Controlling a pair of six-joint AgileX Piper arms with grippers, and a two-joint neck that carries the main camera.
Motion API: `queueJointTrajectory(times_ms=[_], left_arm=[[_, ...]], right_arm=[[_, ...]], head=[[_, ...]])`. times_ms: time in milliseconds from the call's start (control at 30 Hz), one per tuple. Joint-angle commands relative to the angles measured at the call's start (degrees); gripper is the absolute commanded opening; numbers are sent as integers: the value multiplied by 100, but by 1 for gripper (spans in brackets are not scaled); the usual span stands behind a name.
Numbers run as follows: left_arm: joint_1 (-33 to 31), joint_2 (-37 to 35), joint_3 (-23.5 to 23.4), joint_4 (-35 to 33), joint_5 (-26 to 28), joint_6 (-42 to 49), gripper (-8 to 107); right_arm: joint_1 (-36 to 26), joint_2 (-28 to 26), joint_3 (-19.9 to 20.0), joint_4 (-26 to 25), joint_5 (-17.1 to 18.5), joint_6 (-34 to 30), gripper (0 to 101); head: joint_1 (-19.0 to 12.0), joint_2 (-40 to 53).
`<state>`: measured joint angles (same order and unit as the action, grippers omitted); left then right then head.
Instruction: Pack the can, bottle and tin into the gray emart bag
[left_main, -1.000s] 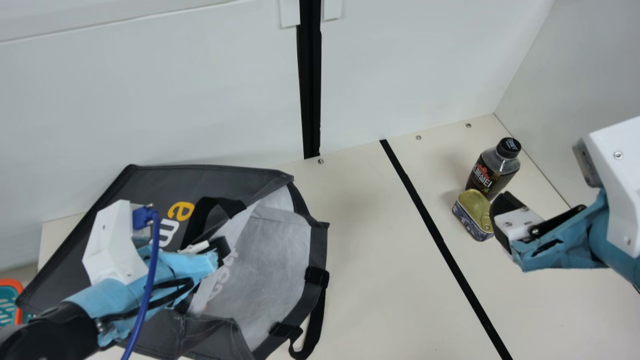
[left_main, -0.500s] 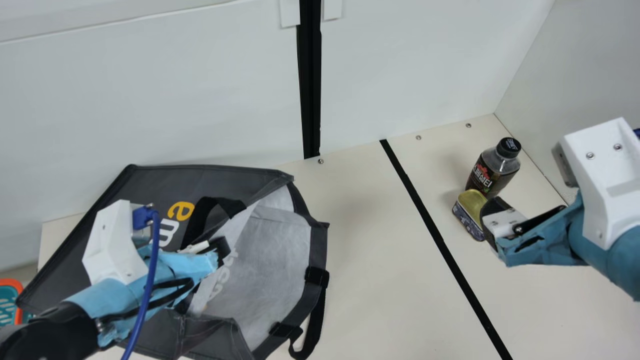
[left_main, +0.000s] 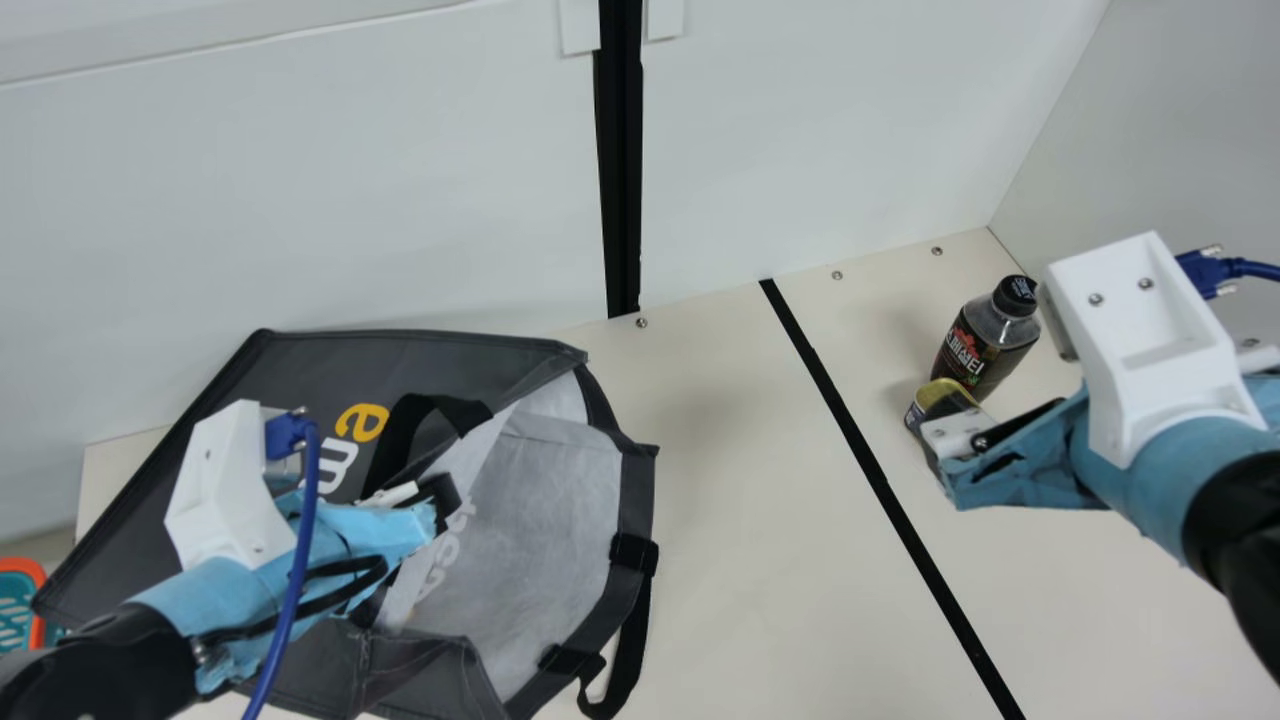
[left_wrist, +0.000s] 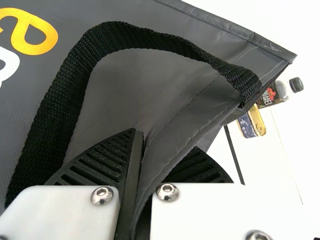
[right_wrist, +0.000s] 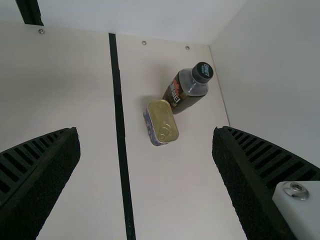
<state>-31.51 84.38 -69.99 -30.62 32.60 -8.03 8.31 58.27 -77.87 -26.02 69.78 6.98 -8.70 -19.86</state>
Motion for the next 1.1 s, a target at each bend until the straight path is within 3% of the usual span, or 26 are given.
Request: queueJointTrajectory(times_ms=[0,333,1067], left_arm=[[0,0,0,0,0,0,10],[0,0,0,0,0,0,10],[0,0,0,0,0,0,10]], right_arm=[[113,65,2,-72,12,131,91],[450,427,-64,-258,12,520,91],[349,1270,-661,-220,12,550,91]], head=[[-130,-14],[-130,-14],[-130,-14]])
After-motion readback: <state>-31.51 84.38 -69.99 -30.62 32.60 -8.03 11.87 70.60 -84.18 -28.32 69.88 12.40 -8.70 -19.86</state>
